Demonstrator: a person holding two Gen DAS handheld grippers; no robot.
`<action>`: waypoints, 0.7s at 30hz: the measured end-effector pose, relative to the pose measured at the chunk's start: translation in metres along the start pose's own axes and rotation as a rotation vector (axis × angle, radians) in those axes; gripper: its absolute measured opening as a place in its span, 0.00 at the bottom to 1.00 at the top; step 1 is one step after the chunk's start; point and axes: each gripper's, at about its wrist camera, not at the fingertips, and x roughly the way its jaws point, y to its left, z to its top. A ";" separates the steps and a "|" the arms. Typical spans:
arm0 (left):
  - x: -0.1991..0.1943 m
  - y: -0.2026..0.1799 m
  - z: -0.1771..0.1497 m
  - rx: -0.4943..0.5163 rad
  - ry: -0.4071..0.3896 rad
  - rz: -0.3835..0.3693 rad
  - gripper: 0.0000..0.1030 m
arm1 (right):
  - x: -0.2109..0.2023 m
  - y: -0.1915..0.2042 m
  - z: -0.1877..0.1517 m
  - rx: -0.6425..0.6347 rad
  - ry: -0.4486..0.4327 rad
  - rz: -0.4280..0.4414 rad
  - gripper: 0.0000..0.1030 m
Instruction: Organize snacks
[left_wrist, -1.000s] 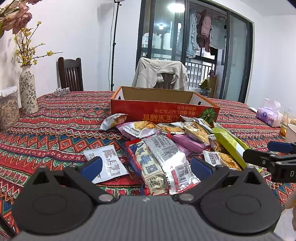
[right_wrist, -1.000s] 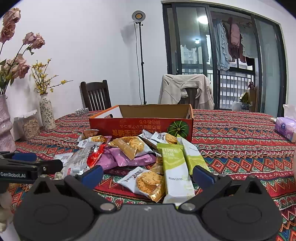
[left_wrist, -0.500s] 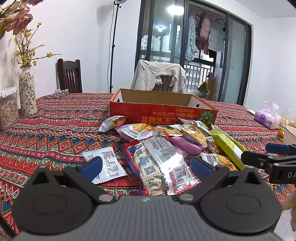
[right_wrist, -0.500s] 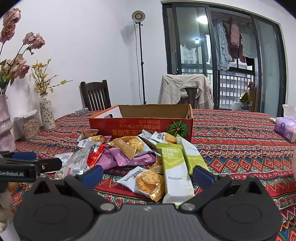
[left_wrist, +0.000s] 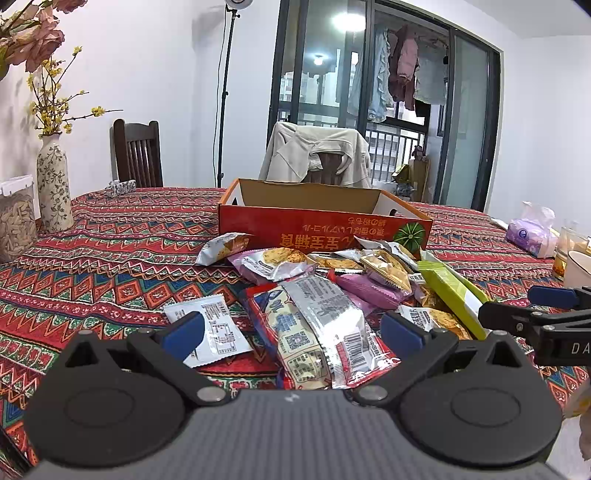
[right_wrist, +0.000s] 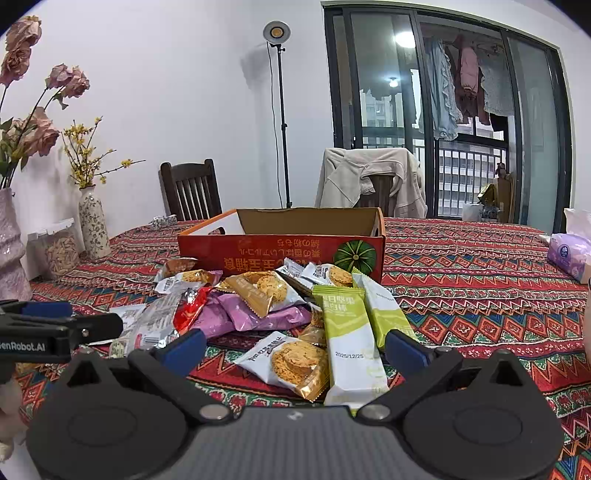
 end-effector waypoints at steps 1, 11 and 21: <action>0.000 0.000 0.000 0.000 0.000 -0.001 1.00 | 0.000 0.000 0.000 0.000 0.001 -0.001 1.00; 0.000 -0.001 0.000 0.000 -0.003 -0.002 1.00 | 0.000 0.000 0.000 0.000 0.001 0.000 1.00; -0.002 -0.001 -0.001 0.002 -0.009 -0.010 1.00 | -0.001 0.000 0.000 0.000 0.001 0.000 1.00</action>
